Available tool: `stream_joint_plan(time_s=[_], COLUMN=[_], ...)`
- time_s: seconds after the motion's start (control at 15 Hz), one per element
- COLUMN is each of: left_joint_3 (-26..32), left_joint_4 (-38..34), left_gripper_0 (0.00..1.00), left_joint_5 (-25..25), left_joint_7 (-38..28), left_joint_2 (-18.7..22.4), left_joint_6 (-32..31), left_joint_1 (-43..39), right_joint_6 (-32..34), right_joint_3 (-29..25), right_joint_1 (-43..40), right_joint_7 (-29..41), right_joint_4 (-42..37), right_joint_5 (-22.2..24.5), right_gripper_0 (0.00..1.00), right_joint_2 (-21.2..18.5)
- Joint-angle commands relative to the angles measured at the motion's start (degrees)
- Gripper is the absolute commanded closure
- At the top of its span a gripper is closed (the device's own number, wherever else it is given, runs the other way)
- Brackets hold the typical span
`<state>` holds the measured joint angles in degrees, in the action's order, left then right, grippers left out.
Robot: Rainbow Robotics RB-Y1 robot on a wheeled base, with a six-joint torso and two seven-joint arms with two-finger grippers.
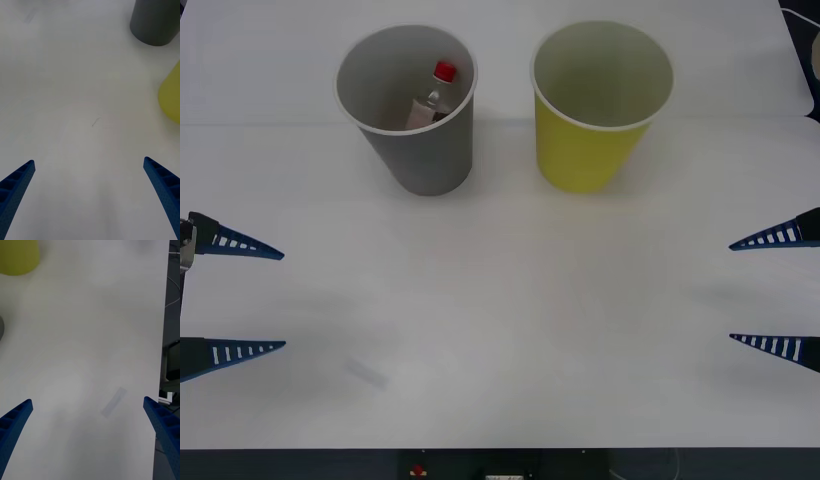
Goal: Put the can into the green bin and the plastic bottle into the gray bin
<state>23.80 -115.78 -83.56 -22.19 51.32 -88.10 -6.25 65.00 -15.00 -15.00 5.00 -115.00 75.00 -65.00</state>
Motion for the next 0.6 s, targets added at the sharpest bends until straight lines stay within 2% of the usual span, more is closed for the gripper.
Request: stream_joint_plan(time_s=[0.07,0.6], left_joint_3=[-0.77,-0.86], left_joint_4=[-0.06,-0.06], left_gripper_0=[0.0,0.0], left_joint_5=[-0.81,-0.81], left_joint_7=[0.48,0.83], left_joint_2=[0.01,0.63], left_joint_6=[-0.06,-0.06], left_joint_1=[0.09,0.09], right_joint_6=[0.0,0.0], right_joint_3=[0.0,0.0], right_joint_1=[0.0,0.0], right_joint_7=[0.0,0.0], right_joint_4=[0.0,0.0], right_joint_5=[0.0,0.0], right_gripper_0=[0.0,0.0], right_joint_2=[0.0,0.0])
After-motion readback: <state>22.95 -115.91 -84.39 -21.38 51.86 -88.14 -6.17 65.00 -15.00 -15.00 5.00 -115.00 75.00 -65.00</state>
